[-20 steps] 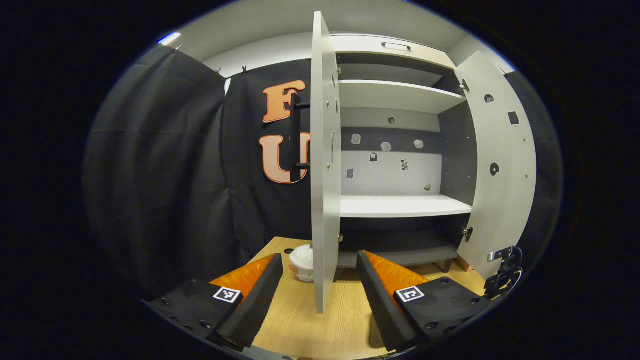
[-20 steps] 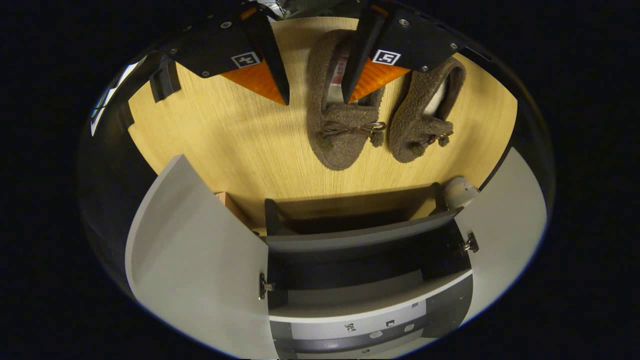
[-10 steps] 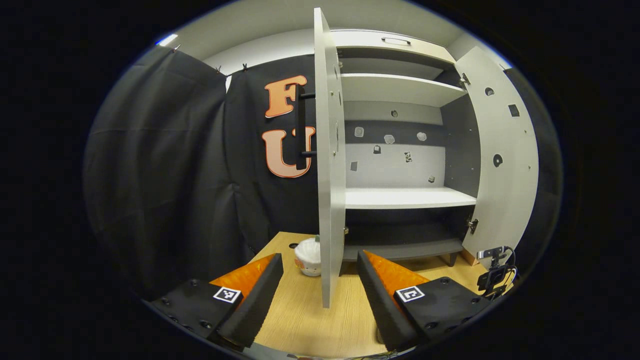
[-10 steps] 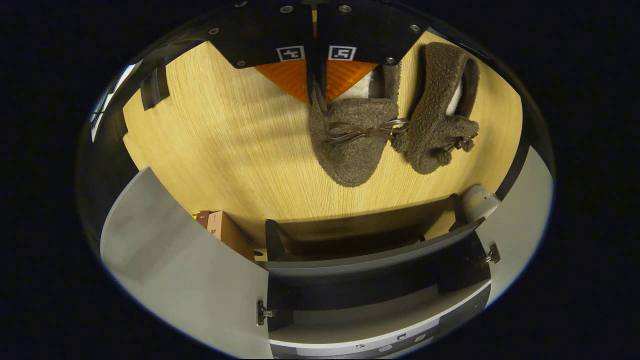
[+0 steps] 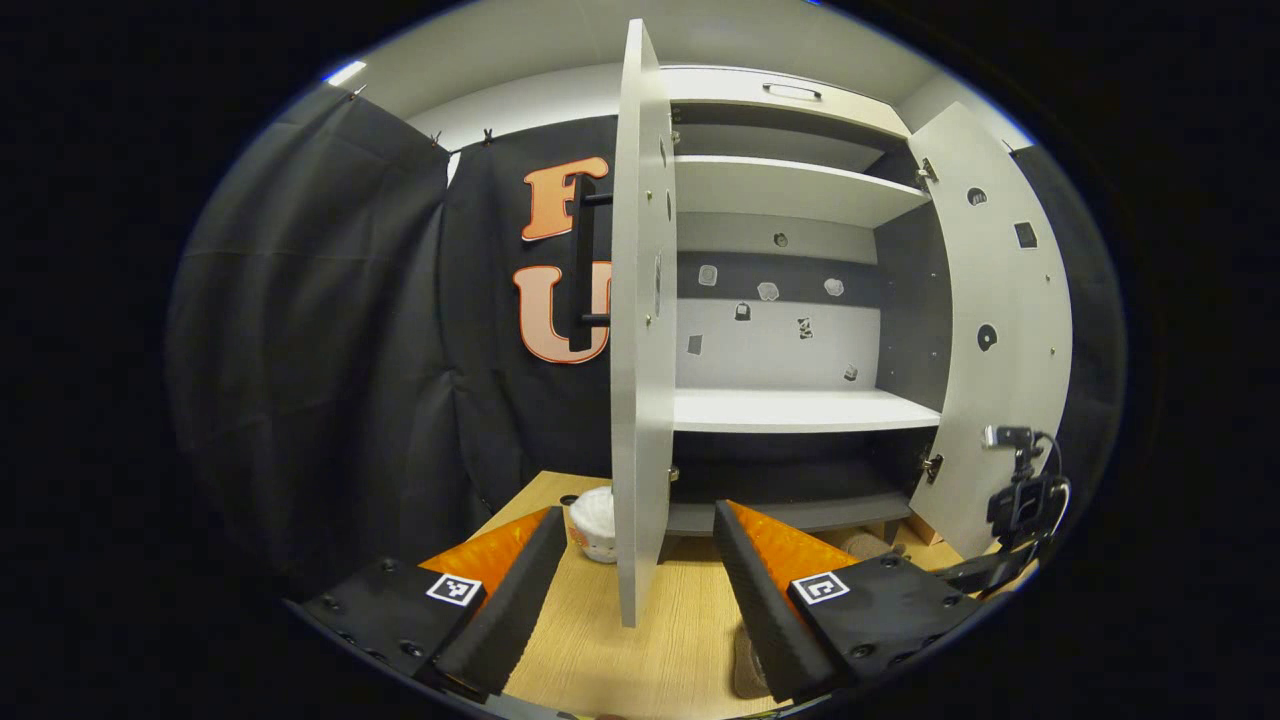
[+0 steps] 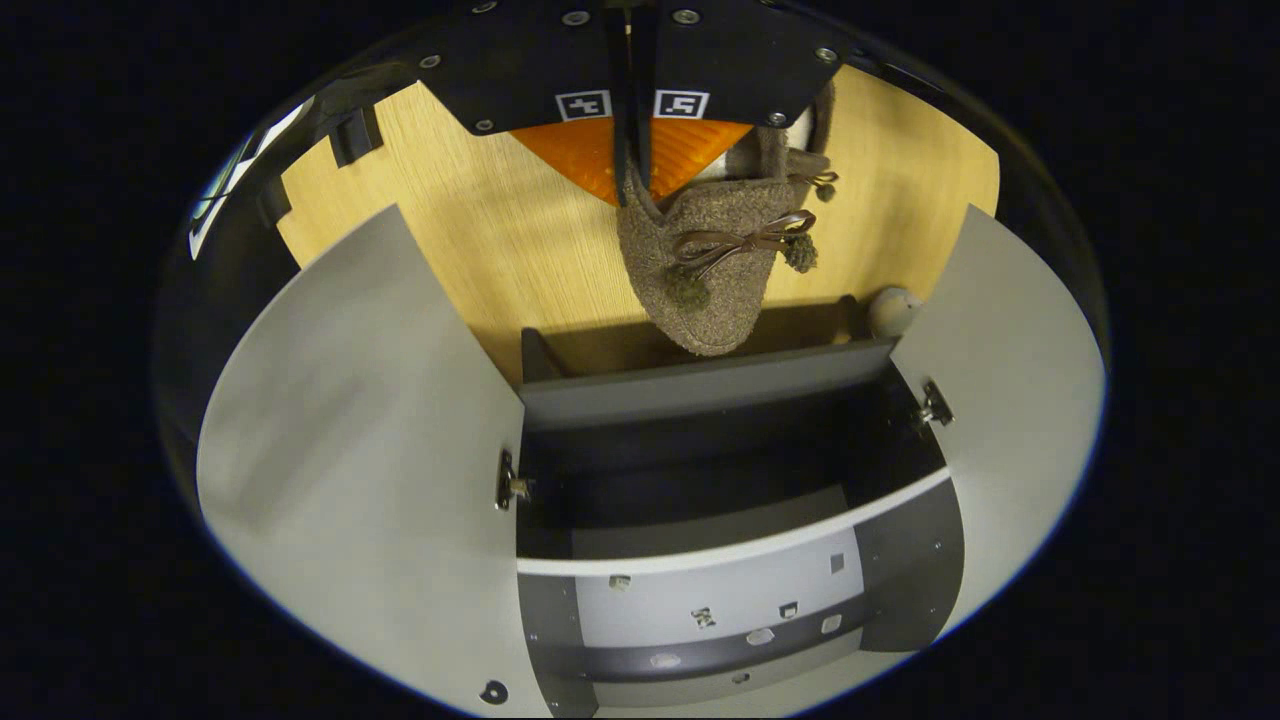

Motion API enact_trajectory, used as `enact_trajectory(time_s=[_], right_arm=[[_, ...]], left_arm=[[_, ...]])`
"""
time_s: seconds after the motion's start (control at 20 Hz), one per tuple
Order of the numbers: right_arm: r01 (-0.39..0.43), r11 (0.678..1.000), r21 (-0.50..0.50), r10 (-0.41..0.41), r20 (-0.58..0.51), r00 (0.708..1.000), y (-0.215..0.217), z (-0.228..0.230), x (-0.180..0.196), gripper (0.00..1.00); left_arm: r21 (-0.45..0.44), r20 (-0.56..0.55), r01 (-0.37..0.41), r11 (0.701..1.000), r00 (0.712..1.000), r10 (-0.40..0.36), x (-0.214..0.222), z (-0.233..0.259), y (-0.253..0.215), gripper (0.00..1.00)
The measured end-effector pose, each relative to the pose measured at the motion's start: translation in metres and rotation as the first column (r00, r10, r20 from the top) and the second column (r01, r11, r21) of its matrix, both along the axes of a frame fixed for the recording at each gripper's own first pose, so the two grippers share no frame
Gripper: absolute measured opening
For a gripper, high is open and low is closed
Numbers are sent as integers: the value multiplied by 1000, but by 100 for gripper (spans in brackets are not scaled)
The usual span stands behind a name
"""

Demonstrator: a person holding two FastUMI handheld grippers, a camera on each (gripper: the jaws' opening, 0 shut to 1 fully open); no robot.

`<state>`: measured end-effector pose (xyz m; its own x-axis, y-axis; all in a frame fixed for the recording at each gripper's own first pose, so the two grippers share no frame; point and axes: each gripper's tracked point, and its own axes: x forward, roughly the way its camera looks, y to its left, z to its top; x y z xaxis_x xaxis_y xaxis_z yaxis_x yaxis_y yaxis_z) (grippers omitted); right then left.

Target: Grab one shoe with the right hand and put it into the shoe cabinet, grab the other shoe with the left hand and put it into the shoe cabinet; then close the right door with the right hand and the left door with the left hand.

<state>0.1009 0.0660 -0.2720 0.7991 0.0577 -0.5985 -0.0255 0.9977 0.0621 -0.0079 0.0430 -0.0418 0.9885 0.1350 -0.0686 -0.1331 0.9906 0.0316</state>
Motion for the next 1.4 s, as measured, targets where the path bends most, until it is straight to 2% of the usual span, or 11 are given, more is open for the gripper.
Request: enact_trajectory(time_s=[0.05,0.1,0.35,0.4,0.5,0.6,0.8,1.0,1.2,1.35,1.4], right_arm=[[-9,1000,8,9,27,1000,5,19,5,1],[-20,1000,15,19,55,998,10,37,12,1],[-68,997,48,59,172,983,40,125,49,1],[-78,996,52,66,190,980,45,140,60,1],[-82,995,61,66,218,974,55,166,85,1],[-79,994,70,59,249,967,59,192,110,1],[-64,995,74,41,287,957,64,233,176,1],[-11,999,42,-1,292,956,55,249,245,1],[55,996,74,-72,246,967,44,242,303,1],[87,996,33,-92,203,975,32,224,329,1],[88,996,26,-91,192,977,30,220,335,3]], left_arm=[[2,5,3,1000,1000,-3,0,2,-1,94],[3,9,5,1000,1000,-6,2,2,-1,97],[-1,7,13,1000,1000,-13,4,-1,1,94],[-2,7,13,1000,1000,-13,4,-2,1,99],[-4,12,12,1000,1000,-12,4,0,3,94],[-6,17,11,1000,1000,-11,3,1,6,97],[-6,11,14,1000,1000,-14,5,-2,8,96],[-22,2,25,999,1000,-25,11,-5,4,97],[-20,-20,39,999,999,-40,19,-13,-1,99],[-6,-31,34,999,999,-34,22,-15,1,94],[-6,-34,31,1000,999,-31,24,-14,1,99]])
